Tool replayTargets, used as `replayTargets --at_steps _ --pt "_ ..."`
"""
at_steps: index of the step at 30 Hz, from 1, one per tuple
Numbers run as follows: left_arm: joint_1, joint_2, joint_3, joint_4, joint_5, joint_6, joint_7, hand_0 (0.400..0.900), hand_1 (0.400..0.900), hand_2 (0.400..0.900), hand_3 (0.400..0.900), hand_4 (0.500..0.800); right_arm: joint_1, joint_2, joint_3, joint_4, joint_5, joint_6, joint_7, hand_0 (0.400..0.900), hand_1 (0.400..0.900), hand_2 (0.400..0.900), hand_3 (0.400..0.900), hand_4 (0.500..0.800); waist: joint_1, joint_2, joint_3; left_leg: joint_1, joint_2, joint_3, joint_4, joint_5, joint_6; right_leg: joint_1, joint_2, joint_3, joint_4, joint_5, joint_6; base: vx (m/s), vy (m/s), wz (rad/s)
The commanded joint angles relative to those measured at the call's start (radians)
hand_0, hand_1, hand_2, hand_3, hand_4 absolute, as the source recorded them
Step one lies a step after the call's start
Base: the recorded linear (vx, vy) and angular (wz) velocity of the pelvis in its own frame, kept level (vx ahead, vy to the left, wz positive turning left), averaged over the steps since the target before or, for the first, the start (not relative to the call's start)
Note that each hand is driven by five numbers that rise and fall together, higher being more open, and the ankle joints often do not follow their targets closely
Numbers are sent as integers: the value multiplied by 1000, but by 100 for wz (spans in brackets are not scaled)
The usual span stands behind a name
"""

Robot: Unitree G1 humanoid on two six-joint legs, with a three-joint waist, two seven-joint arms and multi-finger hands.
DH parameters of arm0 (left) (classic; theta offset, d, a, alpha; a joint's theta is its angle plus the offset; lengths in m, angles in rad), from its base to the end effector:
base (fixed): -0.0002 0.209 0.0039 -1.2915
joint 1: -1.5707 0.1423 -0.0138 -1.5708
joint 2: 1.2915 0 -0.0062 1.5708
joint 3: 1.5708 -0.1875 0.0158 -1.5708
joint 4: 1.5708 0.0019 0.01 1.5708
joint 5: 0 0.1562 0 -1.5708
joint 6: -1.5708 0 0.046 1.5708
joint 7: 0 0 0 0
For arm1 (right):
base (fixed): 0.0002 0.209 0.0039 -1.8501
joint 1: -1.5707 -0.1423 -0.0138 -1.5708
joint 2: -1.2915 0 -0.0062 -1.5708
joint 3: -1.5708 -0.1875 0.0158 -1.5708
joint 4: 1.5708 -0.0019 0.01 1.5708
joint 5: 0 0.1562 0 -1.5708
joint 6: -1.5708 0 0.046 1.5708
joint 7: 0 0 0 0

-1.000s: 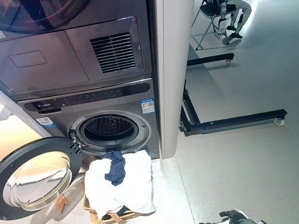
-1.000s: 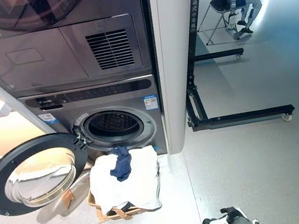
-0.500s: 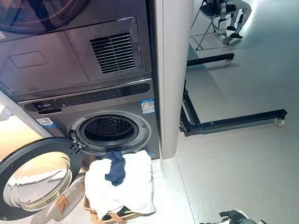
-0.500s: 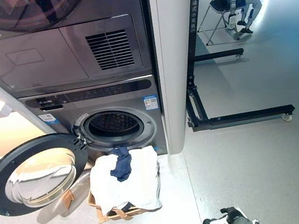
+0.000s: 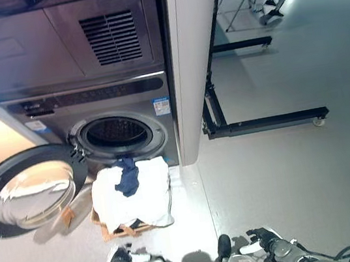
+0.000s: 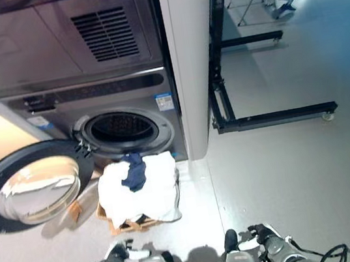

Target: Put the clothes in the basket into the washing machine.

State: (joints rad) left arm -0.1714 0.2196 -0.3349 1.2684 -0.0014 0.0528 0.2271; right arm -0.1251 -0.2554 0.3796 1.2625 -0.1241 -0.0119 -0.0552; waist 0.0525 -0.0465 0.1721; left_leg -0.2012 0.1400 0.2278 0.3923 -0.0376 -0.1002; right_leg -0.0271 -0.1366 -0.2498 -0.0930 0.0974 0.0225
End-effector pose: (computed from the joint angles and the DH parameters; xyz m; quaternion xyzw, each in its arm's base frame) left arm 0.1318 0.2070 -0.1272 0.2662 0.5196 0.0255 0.8115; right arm 0.1168 -0.2175 -0.1294 -0.2893 0.5247 0.0910 0.7954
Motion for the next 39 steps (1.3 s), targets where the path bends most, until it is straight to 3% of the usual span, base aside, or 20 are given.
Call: replayTargets --at_steps 1,2,3,5,8,15,18,20,22,24,26,29,33,34,36,39 --pt "23 19 -7 2 13 -16 31 900 900 900 900 800 -1 -48 14 7 -37 -12 -3 900 900 900 900 800 33 15 18 -78 63 111 -236 188 -18 111 49 -18 136 -186 27 332 5 42" --pt "25 17 -4 7 19 -16 29 900 900 900 900 800 3 -48 11 12 -32 -14 -9 900 900 900 900 800 33 12 17 -71 54 105 -261 185 -33 137 51 -18 130 -208 30 319 64 29" --pt "32 12 6 21 27 -25 27 900 900 900 900 800 7 -45 4 19 -27 -23 -16 900 900 900 900 800 43 17 15 -76 60 132 -295 212 -20 160 62 -31 126 -216 24 321 112 15" --pt "44 7 26 37 22 -38 29 900 900 900 900 800 8 -38 -4 28 -39 -41 -23 900 900 900 900 800 51 14 4 -61 51 137 -316 188 -4 189 55 -29 135 -239 28 292 160 -2" --pt "57 15 52 46 59 -42 23 900 900 900 900 800 20 -18 -19 30 -45 -56 -41 900 900 900 900 800 48 -4 -29 -21 32 160 -332 141 26 231 15 -27 140 -246 60 342 173 -7" --pt "52 40 26 36 86 -31 -23 900 900 900 900 800 30 22 -38 30 -47 -63 -32 900 900 900 900 800 58 -19 -89 52 -26 165 -387 93 81 258 -70 -60 173 -247 135 297 155 -1" --pt "42 41 18 35 80 -24 -27 900 900 900 900 800 22 33 -34 23 -66 -62 -24 900 900 900 900 800 59 -23 -96 59 -43 155 -391 79 100 230 -111 -56 229 -206 153 163 134 0" --pt "39 47 18 35 71 -24 -26 900 900 900 900 800 15 37 -29 10 -56 -47 -26 900 900 900 900 800 63 -27 -99 55 -61 147 -386 62 126 202 -146 -29 350 -134 164 127 136 1" --pt "39 53 14 35 80 -41 -24 900 900 900 900 800 28 36 -33 0 -65 -33 -30 900 900 900 900 800 47 -21 -99 74 -86 128 -394 41 154 146 -141 35 501 -67 169 220 154 31" --pt "35 57 2 26 85 -43 -21 900 900 900 900 800 44 31 -31 -8 -65 -17 -35 900 900 900 900 800 26 -14 -96 100 -96 111 -403 30 158 89 -135 61 549 -51 160 245 87 49" --pt "6 66 -26 6 62 -30 -15 900 900 900 900 800 74 20 -33 -1 -48 -19 -40 900 900 900 900 800 -32 6 -81 149 -92 84 -406 13 143 -40 -134 79 507 -81 129 270 -38 72" --pt "-71 81 -50 -5 38 -16 -9 900 900 900 900 800 65 2 -36 17 -4 -28 -55 900 900 900 900 800 -93 20 -46 152 -73 33 -388 -3 111 -167 -144 139 372 -52 127 102 -167 77" --pt "-155 98 -69 -22 -10 -46 6 900 900 900 900 800 19 -38 -37 26 77 -30 -40 900 900 900 900 800 -182 -7 12 138 -59 -68 -289 -98 76 -342 -145 310 222 96 154 102 -218 110" --pt "-174 95 -74 -27 -17 -52 8 900 900 900 900 800 4 -42 -38 22 93 -21 -37 900 900 900 900 800 -198 -17 25 125 -44 -79 -227 -132 69 -367 -149 325 225 103 157 133 -228 107" --pt "-181 78 -79 -51 -25 -37 42 900 900 900 900 800 10 -41 -42 7 108 29 -48 900 900 900 900 800 -215 -33 31 107 -8 -88 -126 -167 80 -359 -135 345 300 46 151 218 -188 91" --pt "-217 79 -66 -56 -87 -47 87 900 900 900 900 800 25 -57 -44 -5 95 17 -54 900 900 900 900 800 -223 -28 60 102 38 -106 -97 -174 58 -405 -147 308 392 12 147 57 -50 39"
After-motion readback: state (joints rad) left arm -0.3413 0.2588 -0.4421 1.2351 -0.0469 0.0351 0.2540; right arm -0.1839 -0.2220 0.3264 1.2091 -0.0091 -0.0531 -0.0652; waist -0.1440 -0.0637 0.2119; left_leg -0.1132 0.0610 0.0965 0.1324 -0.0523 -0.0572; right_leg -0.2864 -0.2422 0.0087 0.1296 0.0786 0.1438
